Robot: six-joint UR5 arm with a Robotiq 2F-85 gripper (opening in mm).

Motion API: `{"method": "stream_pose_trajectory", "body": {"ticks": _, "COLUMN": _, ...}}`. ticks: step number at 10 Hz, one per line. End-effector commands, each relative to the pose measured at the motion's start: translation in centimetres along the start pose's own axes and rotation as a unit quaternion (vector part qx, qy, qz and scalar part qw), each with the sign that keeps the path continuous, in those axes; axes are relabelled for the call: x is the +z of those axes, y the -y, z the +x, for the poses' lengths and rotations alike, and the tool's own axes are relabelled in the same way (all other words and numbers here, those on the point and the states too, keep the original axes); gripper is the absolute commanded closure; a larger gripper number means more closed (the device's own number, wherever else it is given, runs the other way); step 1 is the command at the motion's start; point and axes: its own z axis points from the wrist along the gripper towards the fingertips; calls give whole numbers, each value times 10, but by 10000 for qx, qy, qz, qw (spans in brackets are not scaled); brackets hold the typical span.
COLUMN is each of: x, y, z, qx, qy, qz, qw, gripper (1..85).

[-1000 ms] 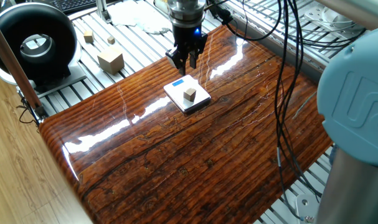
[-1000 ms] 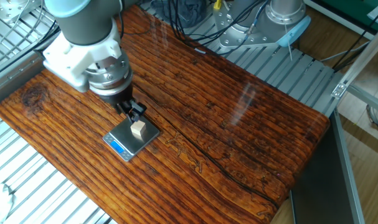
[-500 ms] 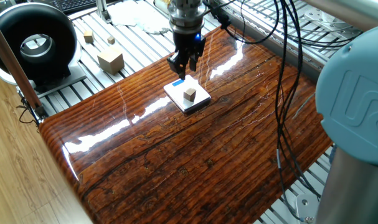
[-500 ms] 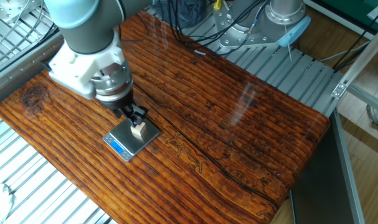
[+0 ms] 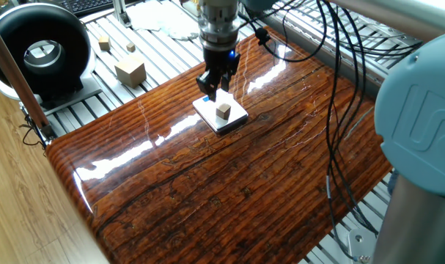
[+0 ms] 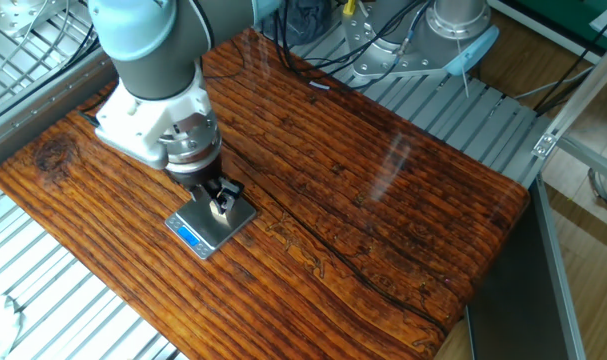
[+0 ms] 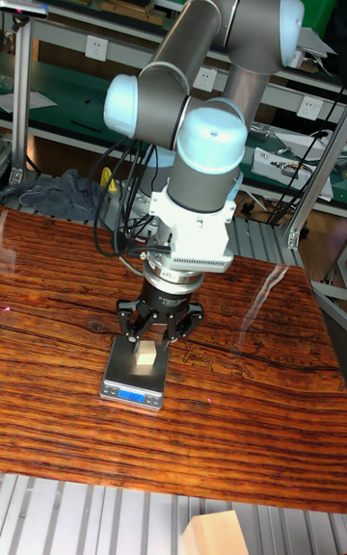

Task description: Remove the object from the scale

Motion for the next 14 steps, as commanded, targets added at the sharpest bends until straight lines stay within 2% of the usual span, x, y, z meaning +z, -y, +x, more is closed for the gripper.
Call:
{"method": "stream_pose_trajectory", "body": {"ticks": 1, "x": 7, "y": -1, "z": 5, "qx": -55, "qy": 29, "qz": -105, "qw": 9999, "gripper": 387}}
{"method": "stream_pose_trajectory", "body": {"ticks": 4, "x": 13, "y": -1, "z": 14, "qx": -71, "qy": -9, "qz": -151, "qw": 9999, "gripper": 400}}
{"method": "stream_pose_trajectory", "body": {"ticks": 7, "x": 19, "y": -13, "z": 20, "qx": -112, "qy": -32, "qz": -280, "qw": 9995, "gripper": 400}}
{"method": "stream_pose_trajectory", "body": {"ticks": 9, "x": 25, "y": -19, "z": 20, "qx": -111, "qy": -6, "qz": -213, "qw": 9997, "gripper": 400}}
{"method": "stream_pose_trajectory", "body": {"ticks": 11, "x": 27, "y": -16, "z": 20, "qx": -185, "qy": 10, "qz": -85, "qw": 9998, "gripper": 400}}
{"method": "stream_pose_trajectory", "body": {"ticks": 14, "x": 28, "y": -13, "z": 20, "qx": -285, "qy": 50, "qz": -53, "qw": 9996, "gripper": 410}}
